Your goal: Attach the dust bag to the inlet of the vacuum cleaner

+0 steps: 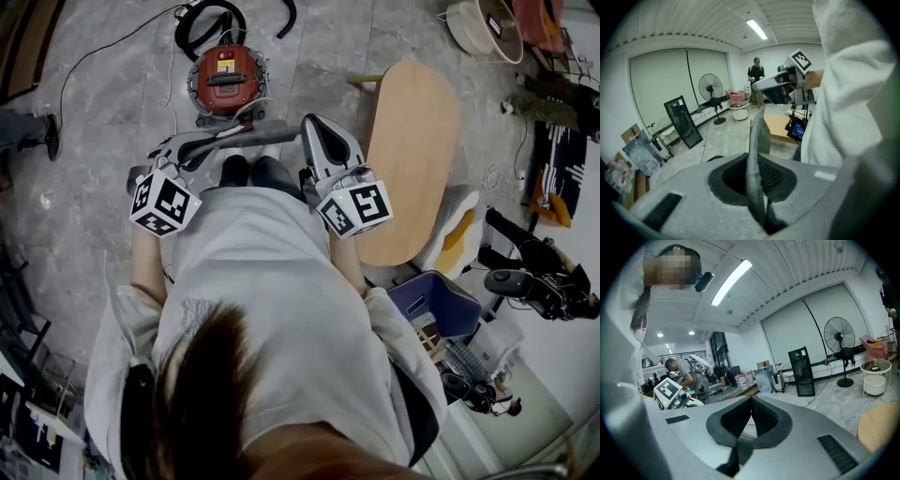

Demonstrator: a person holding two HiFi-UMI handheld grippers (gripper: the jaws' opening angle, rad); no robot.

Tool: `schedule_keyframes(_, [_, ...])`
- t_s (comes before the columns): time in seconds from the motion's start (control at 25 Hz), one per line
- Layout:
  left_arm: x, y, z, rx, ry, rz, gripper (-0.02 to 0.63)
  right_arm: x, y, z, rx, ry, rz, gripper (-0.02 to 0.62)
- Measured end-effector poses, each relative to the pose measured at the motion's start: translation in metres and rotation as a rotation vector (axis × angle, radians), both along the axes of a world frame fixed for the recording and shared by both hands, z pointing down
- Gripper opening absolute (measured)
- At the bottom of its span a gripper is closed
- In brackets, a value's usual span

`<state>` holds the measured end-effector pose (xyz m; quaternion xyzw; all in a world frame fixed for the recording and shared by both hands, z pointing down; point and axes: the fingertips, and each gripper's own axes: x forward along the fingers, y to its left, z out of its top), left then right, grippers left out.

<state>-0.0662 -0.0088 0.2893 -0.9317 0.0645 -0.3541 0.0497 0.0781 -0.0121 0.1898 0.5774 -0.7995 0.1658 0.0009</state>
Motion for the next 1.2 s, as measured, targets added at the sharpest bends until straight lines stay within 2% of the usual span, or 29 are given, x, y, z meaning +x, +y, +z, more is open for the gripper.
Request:
schedule_keyframes(0.24, [0.014, 0.0, -0.005, 0.003, -0.014, -0.054, 0.038, 0.009, -0.012, -0.003, 0.013, -0.002, -0.09, 0.002])
schedule_keyframes(0.4, [0.024, 0.004, -0.007, -0.007, -0.025, -0.083, 0.038, 0.009, -0.015, -0.007, 0.023, 0.048, -0.199, 0.002])
schedule_keyframes(0.6, [0.035, 0.012, -0.002, -0.01, -0.065, -0.087, 0.038, -0.003, -0.006, 0.011, -0.018, 0.205, -0.369, 0.003])
schedule_keyframes(0.92, [0.055, 0.031, 0.014, -0.038, -0.139, -0.055, 0.038, -0.023, 0.028, 0.059, -0.164, 0.39, -0.705, 0.125])
schedule_keyframes(1.12, [0.068, 0.043, 0.027, -0.054, -0.158, -0.026, 0.038, -0.026, 0.039, 0.088, -0.207, 0.577, -0.864, 0.127])
schedule_keyframes(1.2, [0.071, 0.049, 0.037, -0.057, -0.182, -0.005, 0.038, -0.028, 0.045, 0.104, -0.239, 0.62, -0.922, 0.13])
